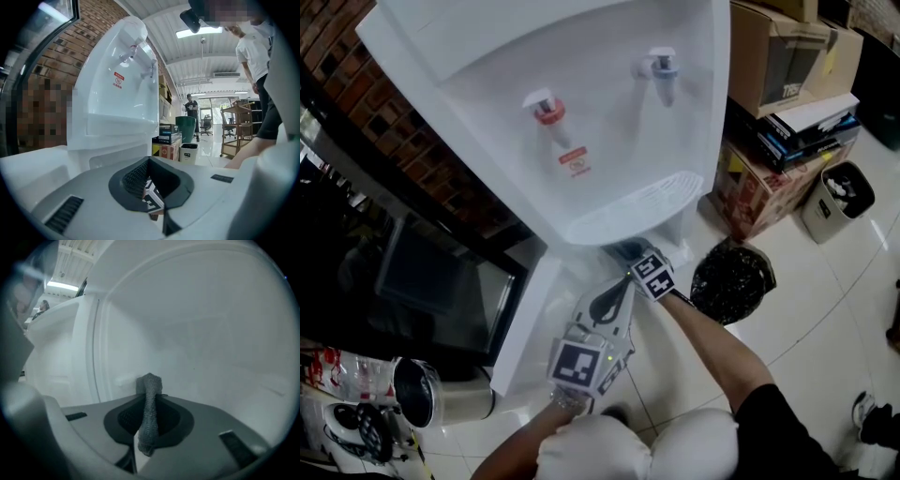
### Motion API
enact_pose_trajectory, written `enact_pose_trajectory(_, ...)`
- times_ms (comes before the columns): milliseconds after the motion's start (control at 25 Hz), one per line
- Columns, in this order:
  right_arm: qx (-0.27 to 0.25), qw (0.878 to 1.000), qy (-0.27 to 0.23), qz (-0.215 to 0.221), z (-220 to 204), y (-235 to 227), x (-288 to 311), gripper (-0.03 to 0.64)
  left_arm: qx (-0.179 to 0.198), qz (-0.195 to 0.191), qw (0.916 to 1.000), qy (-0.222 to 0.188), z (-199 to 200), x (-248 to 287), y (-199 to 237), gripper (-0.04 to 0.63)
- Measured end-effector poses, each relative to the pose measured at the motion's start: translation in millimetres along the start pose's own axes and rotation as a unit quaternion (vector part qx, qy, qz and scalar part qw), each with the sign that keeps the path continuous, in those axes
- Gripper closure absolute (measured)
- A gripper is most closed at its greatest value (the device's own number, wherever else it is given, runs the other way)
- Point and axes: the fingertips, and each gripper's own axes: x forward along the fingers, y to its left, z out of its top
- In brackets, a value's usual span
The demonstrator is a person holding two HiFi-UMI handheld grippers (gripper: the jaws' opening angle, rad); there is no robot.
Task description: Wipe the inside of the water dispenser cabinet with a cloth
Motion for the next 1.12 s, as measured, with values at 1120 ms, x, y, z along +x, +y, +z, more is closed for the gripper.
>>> enact_pose_trajectory(1120, -0.024, 0.999, 0.039, -0.007, -31.3, -5.4, -9.5, 0.58, 0.005, -0.005, 1.0, -0.006, 1.2, 4.7, -8.6, 0.594)
